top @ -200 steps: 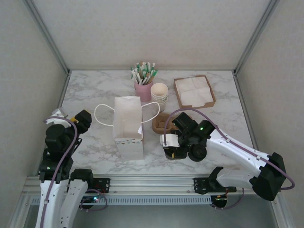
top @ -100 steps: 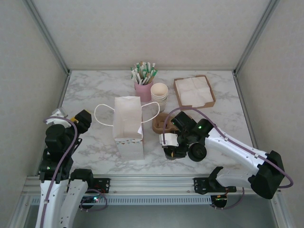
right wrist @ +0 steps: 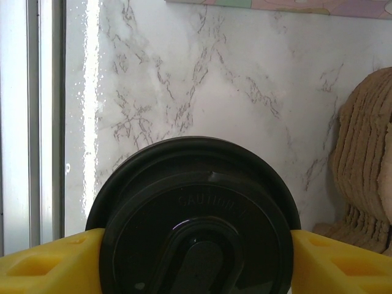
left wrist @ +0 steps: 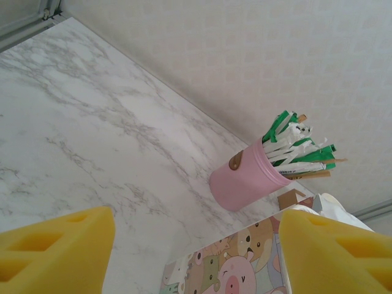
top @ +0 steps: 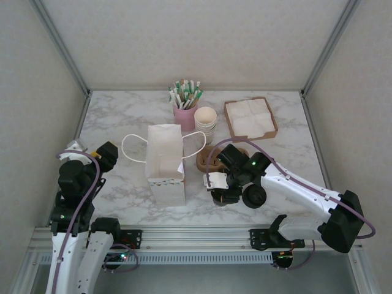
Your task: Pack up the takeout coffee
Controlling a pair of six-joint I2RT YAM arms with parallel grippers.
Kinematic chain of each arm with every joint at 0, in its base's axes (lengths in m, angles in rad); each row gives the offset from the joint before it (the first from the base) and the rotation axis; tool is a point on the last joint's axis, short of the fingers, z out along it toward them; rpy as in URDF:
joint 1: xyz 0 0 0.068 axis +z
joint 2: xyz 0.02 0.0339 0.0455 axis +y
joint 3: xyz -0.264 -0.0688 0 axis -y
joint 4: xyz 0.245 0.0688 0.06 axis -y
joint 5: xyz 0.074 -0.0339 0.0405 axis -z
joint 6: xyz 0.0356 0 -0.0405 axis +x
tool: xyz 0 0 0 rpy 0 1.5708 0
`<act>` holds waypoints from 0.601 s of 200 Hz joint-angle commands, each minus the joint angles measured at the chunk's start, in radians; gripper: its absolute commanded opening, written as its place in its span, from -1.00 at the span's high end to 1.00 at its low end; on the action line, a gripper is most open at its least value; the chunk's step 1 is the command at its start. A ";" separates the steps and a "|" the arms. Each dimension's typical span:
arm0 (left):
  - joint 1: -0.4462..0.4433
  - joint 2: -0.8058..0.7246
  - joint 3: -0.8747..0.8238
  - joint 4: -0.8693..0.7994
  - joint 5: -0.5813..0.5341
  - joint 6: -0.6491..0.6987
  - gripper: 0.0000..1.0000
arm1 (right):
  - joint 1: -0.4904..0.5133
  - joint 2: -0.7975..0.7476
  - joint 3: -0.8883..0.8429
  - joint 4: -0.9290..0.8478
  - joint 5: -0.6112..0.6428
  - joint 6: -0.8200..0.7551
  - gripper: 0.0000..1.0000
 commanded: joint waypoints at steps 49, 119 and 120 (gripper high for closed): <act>-0.004 -0.006 0.003 -0.011 -0.011 -0.009 -0.40 | 0.010 -0.062 -0.105 -0.002 0.012 0.075 -0.42; -0.004 -0.001 0.003 -0.011 -0.014 -0.009 -0.40 | 0.004 -0.129 -0.082 0.004 -0.009 0.103 -0.58; -0.004 -0.001 0.003 -0.010 -0.014 -0.009 -0.40 | 0.004 -0.131 -0.083 0.006 -0.010 0.103 -0.59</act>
